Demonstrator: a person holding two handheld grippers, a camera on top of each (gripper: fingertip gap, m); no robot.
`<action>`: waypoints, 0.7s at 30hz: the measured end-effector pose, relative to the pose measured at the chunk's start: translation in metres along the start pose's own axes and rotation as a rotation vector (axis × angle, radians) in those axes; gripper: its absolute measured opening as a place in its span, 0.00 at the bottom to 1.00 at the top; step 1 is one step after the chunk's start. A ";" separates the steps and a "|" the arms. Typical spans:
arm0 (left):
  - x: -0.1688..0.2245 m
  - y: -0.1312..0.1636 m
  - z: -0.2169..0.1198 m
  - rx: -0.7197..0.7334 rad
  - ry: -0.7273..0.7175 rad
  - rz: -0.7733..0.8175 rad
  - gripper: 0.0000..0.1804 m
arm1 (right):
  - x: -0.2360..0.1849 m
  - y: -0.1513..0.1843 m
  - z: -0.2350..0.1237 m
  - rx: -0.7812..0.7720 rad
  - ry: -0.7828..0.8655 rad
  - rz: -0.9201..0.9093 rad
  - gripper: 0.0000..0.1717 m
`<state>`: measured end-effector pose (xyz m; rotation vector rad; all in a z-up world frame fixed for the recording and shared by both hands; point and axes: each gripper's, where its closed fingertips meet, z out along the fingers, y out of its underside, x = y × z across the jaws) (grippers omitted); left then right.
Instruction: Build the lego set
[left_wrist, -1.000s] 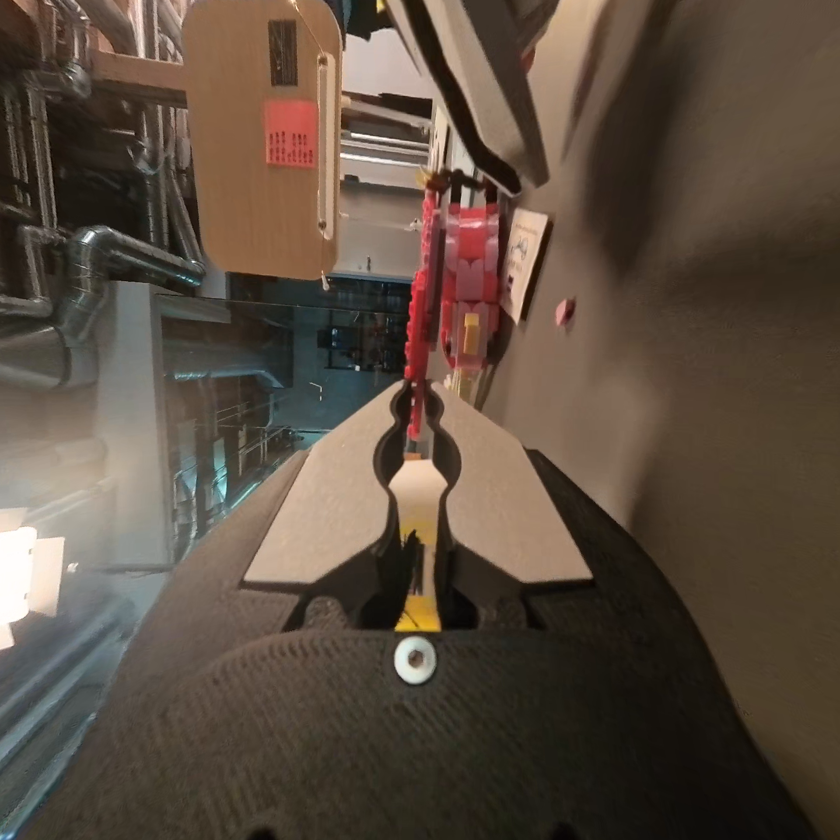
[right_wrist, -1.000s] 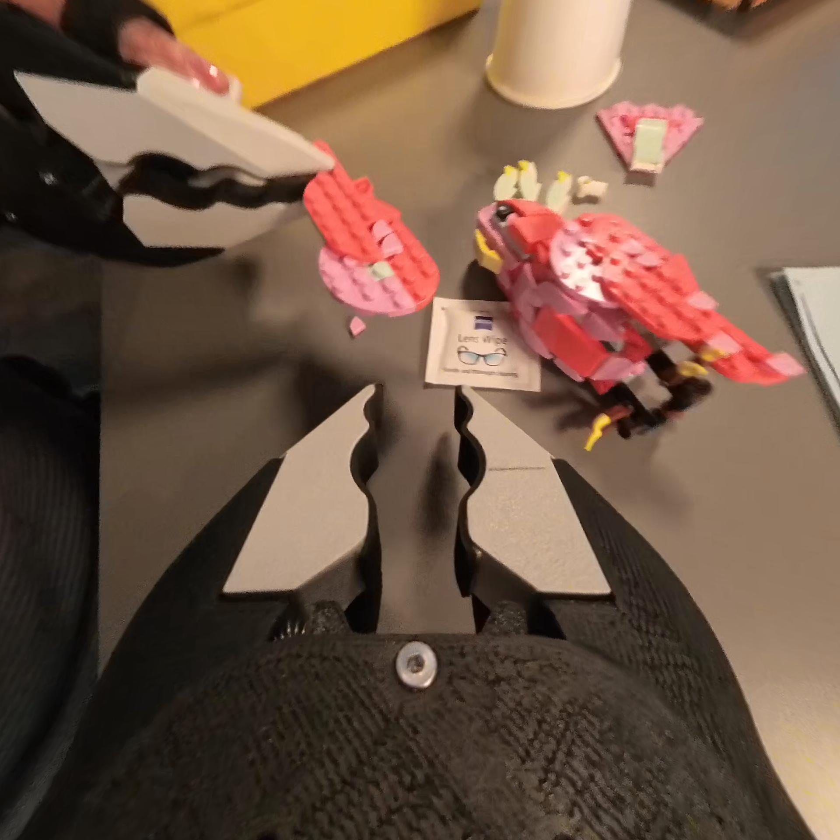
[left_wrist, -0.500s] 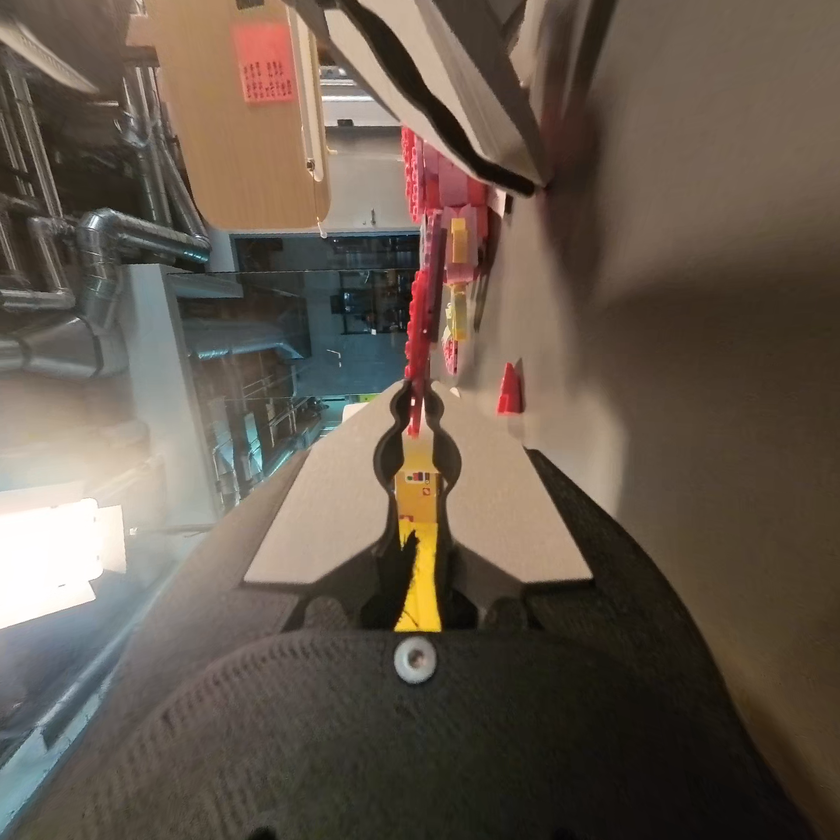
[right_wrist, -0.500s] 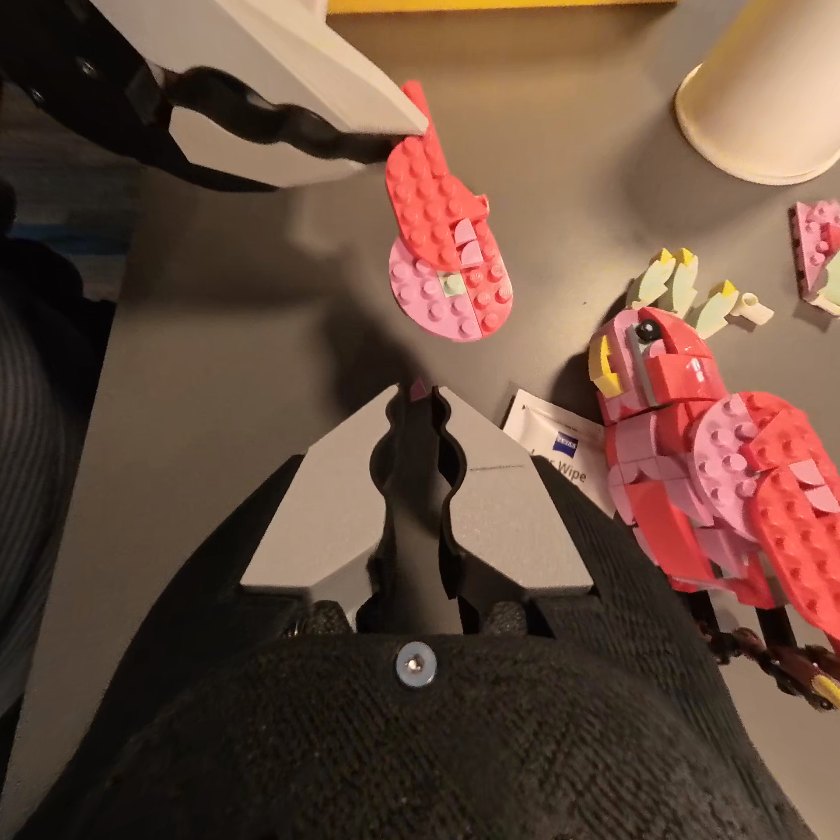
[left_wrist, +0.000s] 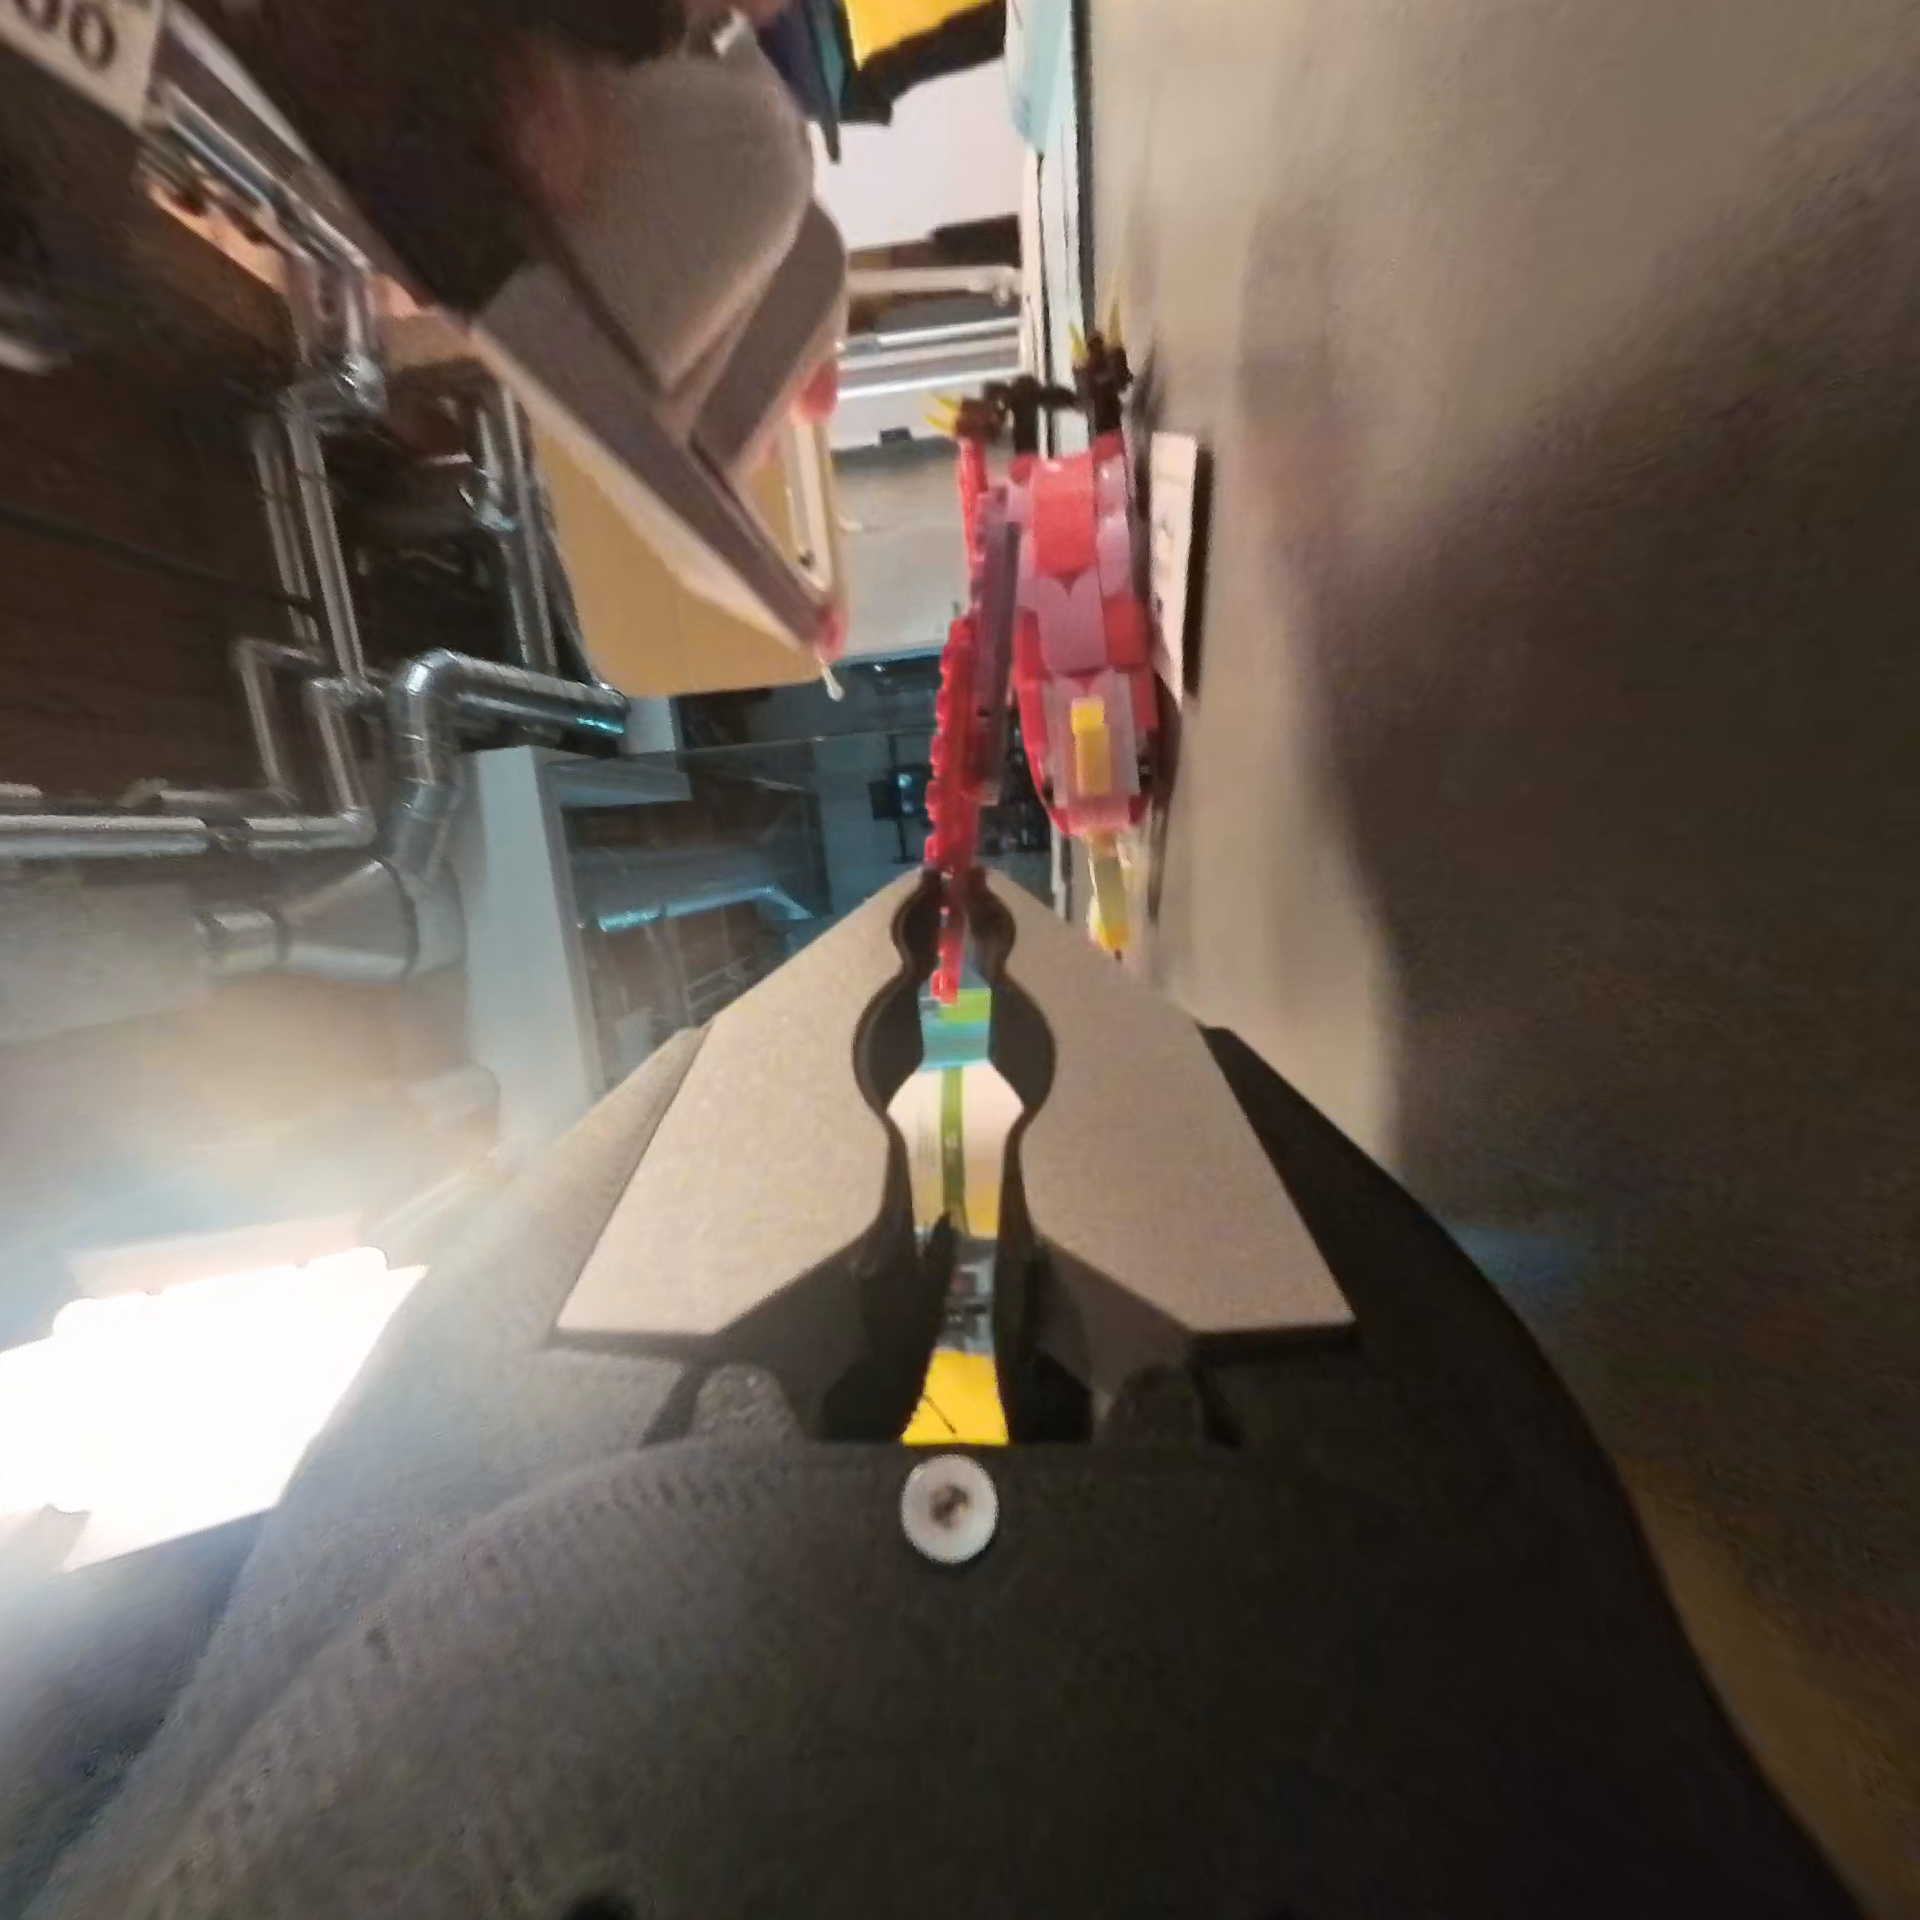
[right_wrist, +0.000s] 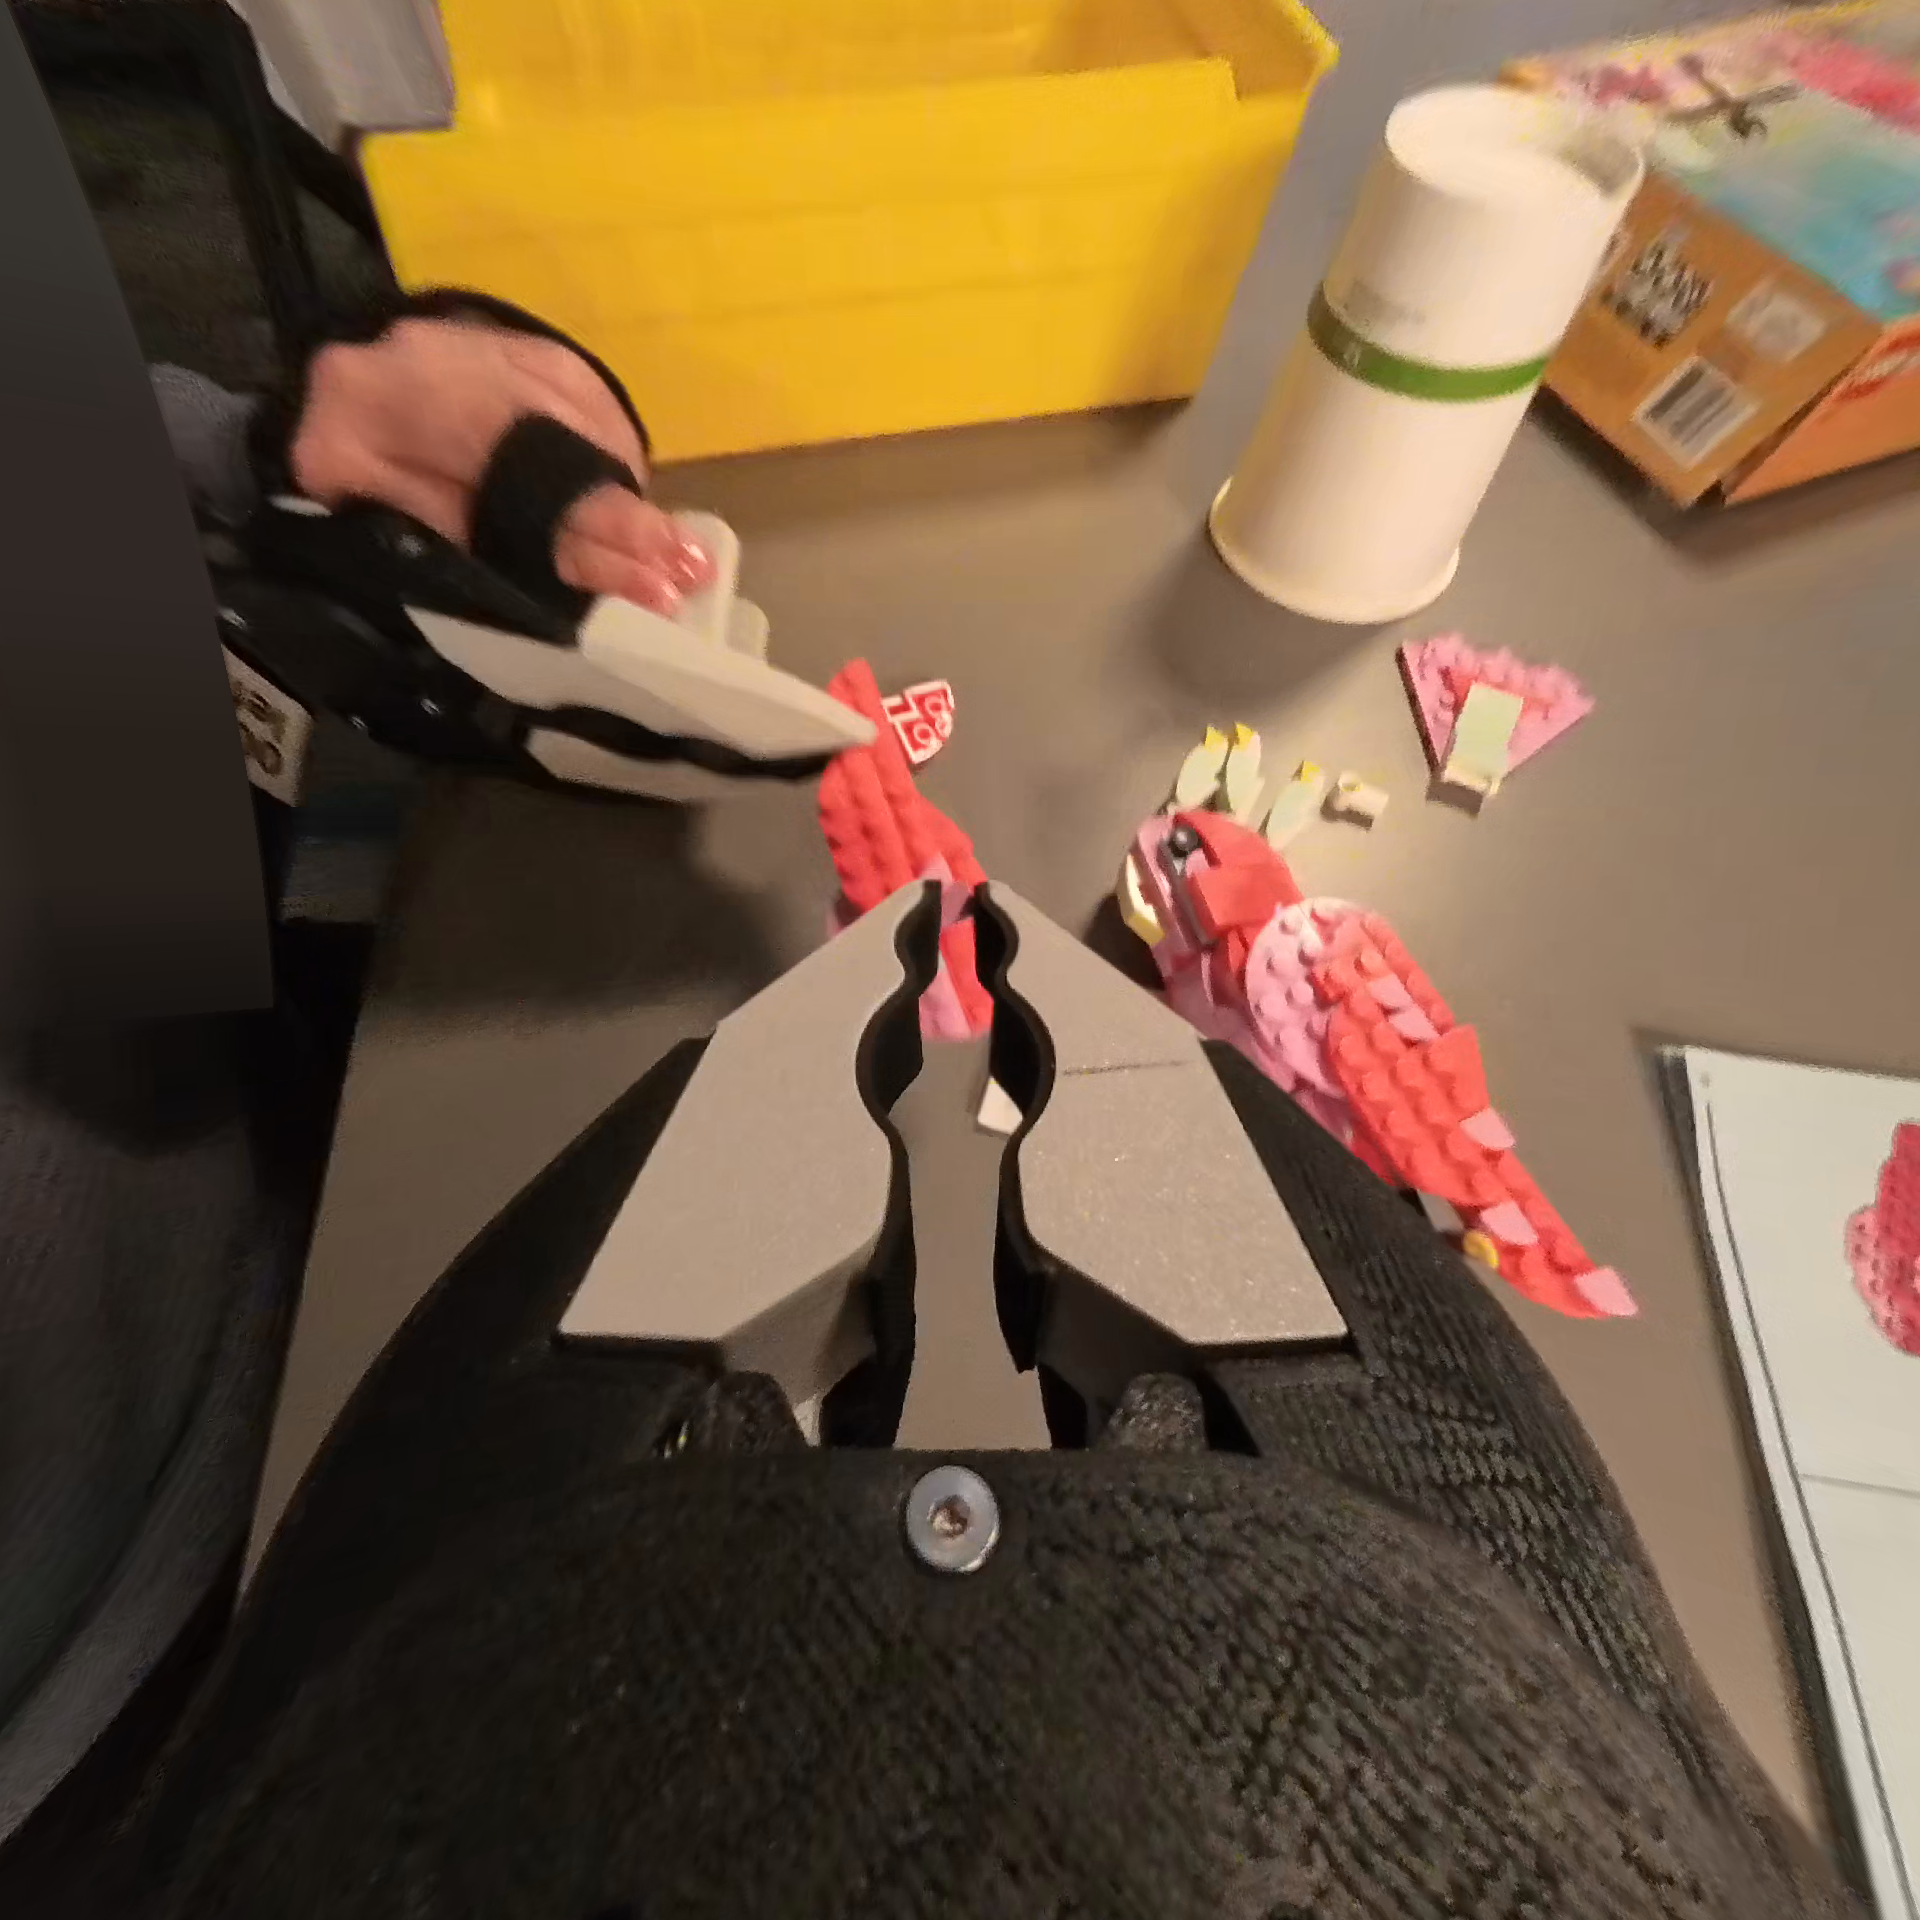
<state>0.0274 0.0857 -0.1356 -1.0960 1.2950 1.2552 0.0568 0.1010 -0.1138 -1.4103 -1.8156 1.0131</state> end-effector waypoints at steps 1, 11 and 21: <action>-0.003 -0.006 0.005 0.011 -0.016 0.008 0.02 | -0.003 -0.003 0.001 -0.008 -0.001 -0.022 0.02; -0.021 -0.036 0.017 0.068 -0.117 0.070 0.02 | -0.006 0.001 -0.003 -0.080 0.028 -0.080 0.02; -0.022 -0.040 0.016 0.078 -0.145 0.105 0.02 | -0.010 0.004 -0.005 -0.146 0.012 -0.104 0.02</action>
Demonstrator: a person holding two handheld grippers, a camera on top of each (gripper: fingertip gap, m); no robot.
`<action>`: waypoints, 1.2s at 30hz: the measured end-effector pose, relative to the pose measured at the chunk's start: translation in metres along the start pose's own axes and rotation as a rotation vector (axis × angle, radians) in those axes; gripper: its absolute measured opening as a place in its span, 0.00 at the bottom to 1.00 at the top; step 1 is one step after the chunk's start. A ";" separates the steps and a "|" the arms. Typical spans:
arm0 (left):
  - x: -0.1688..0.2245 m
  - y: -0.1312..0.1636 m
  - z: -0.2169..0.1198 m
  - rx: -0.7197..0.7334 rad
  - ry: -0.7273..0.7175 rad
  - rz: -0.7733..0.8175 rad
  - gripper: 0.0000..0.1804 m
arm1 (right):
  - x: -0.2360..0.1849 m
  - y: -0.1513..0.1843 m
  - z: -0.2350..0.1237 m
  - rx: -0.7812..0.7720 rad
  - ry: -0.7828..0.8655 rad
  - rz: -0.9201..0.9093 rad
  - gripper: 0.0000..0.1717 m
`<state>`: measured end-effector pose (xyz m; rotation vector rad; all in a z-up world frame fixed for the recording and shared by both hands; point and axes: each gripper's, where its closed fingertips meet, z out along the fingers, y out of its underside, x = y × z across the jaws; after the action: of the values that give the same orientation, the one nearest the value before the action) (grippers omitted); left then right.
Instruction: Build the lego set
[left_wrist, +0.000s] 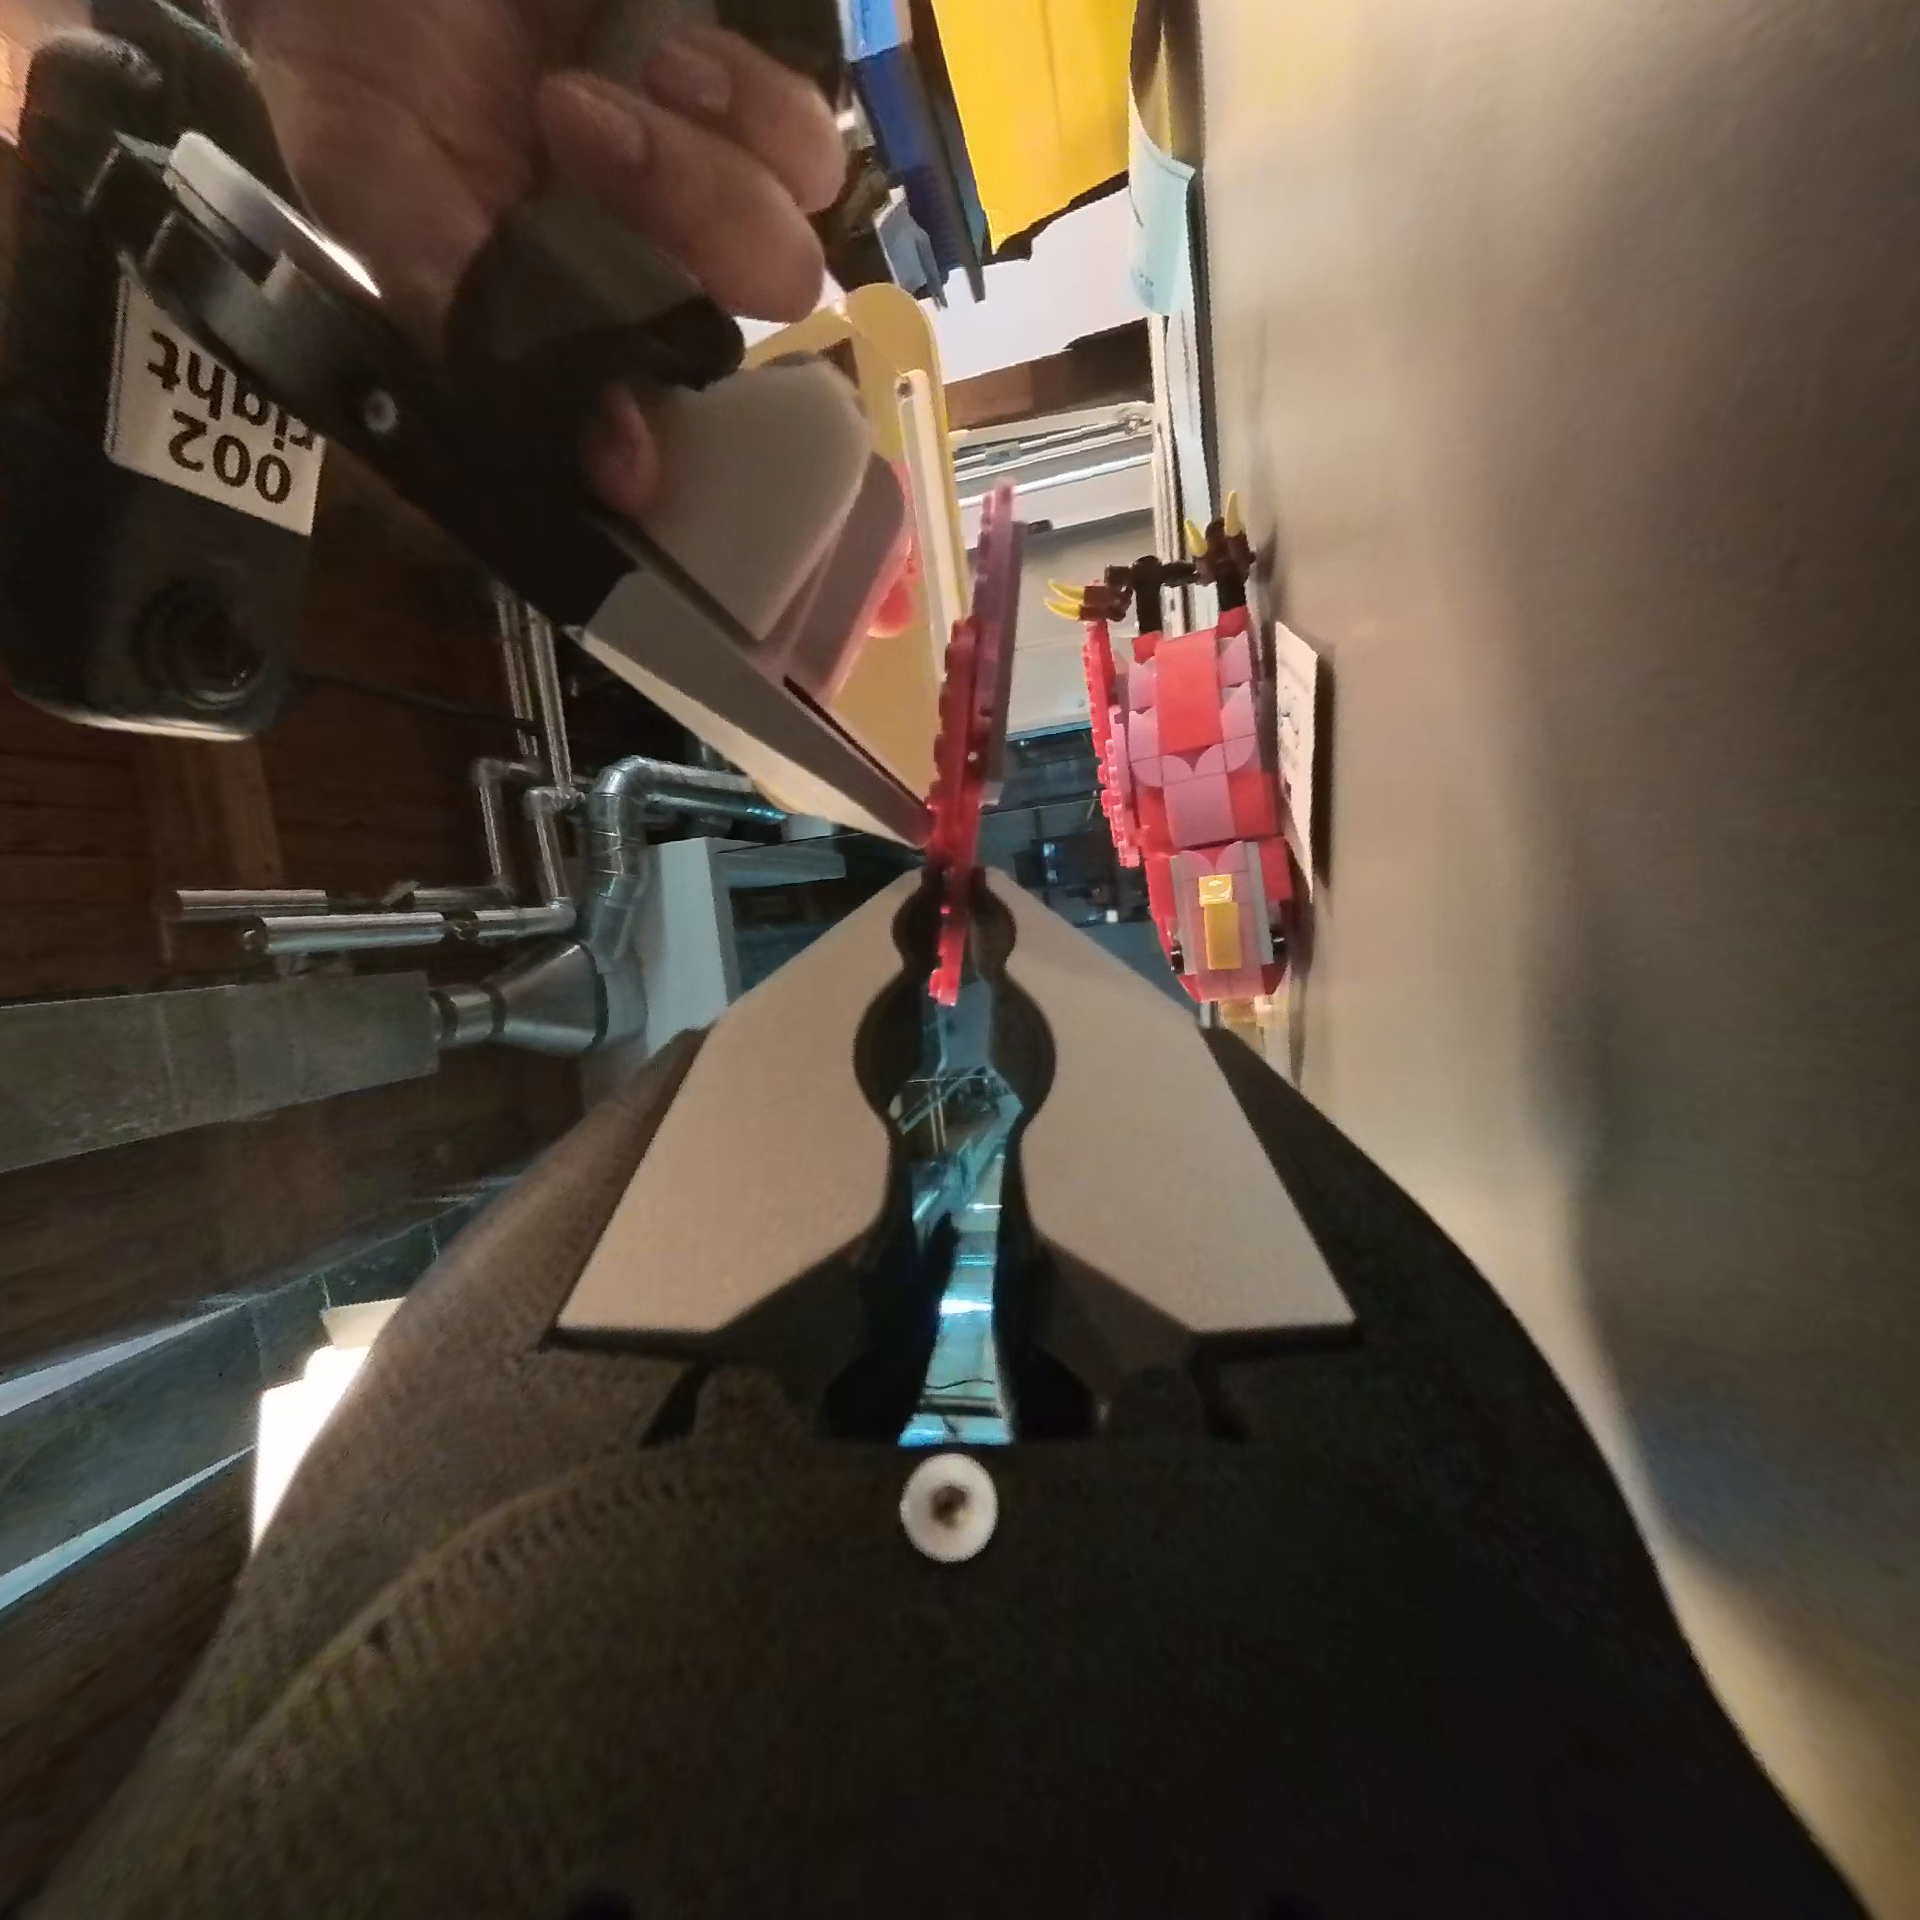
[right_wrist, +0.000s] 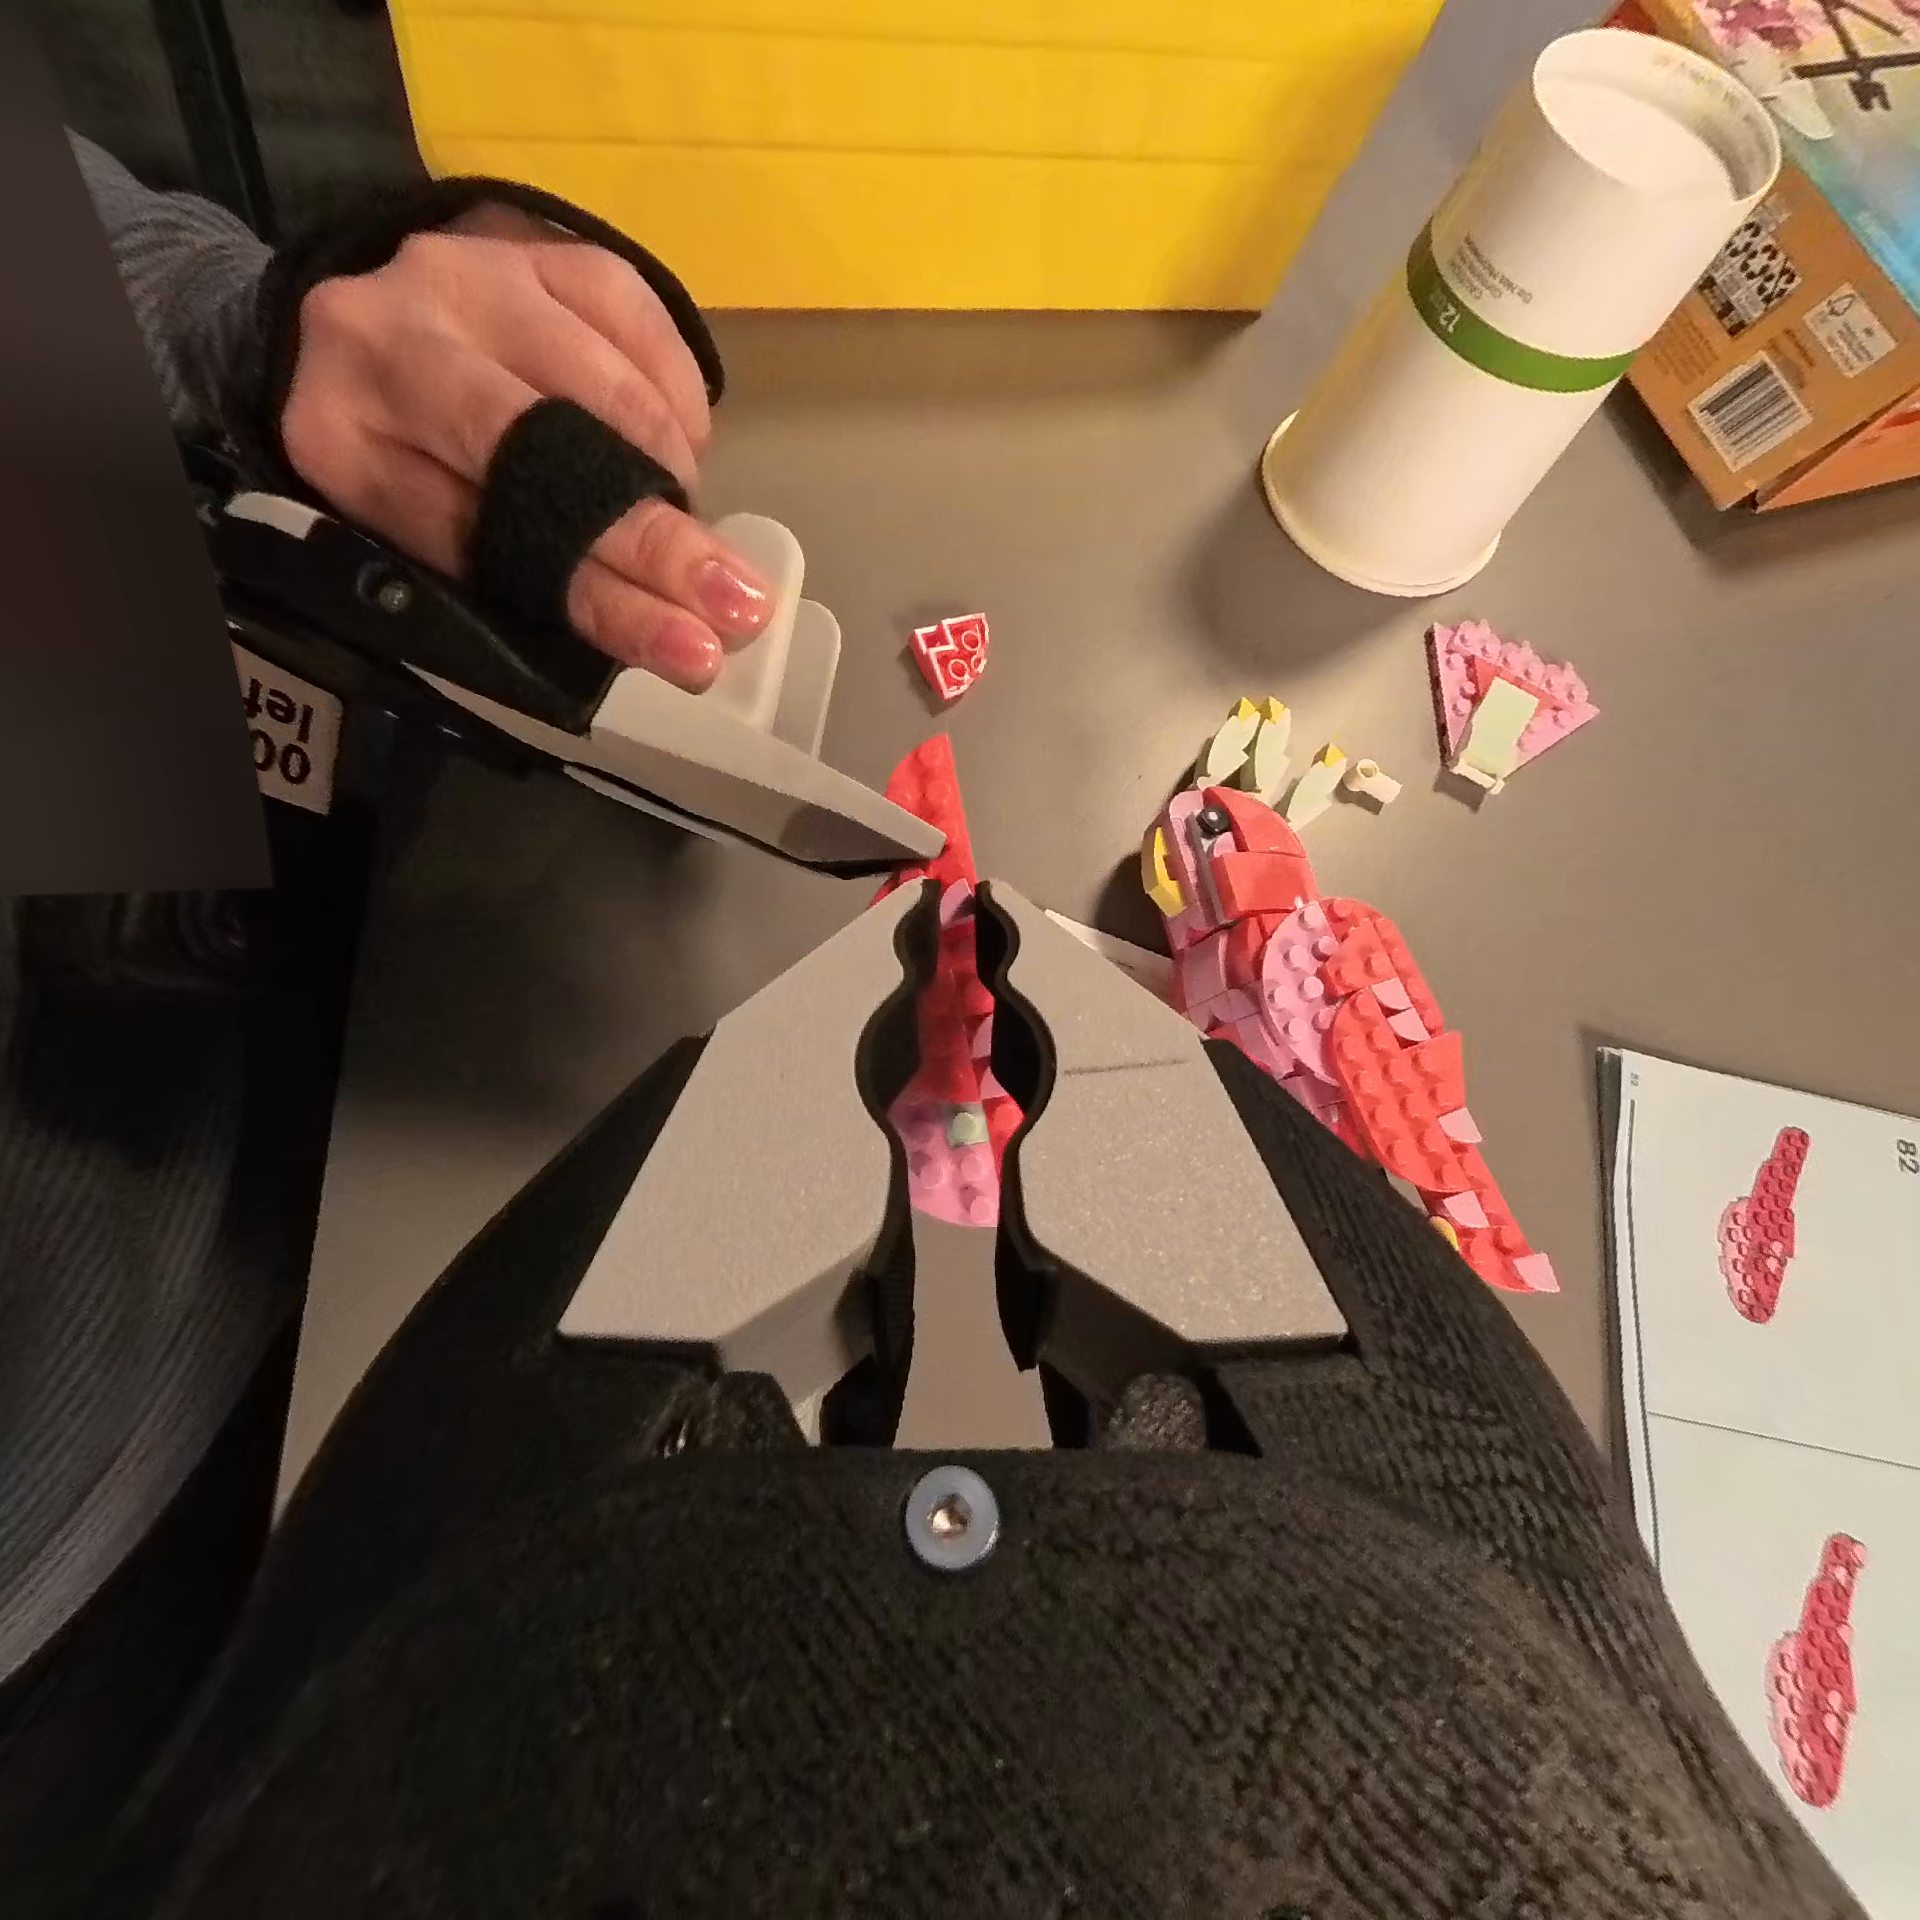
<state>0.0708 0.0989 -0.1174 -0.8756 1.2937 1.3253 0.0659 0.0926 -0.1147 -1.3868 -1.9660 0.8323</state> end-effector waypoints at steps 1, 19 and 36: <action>0.000 0.000 0.000 -0.001 -0.002 -0.001 0.02 | 0.000 0.000 0.000 -0.003 -0.001 0.002 0.02; 0.003 0.005 0.003 -0.030 0.023 -0.036 0.02 | -0.005 -0.009 -0.009 0.052 0.103 -0.165 0.26; 0.009 0.009 0.011 -0.080 0.097 -0.149 0.03 | 0.012 0.016 0.011 -0.192 0.635 -0.916 0.20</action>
<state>0.0620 0.1123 -0.1225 -1.0824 1.2304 1.2369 0.0631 0.1060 -0.1326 -0.5663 -1.8618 -0.2061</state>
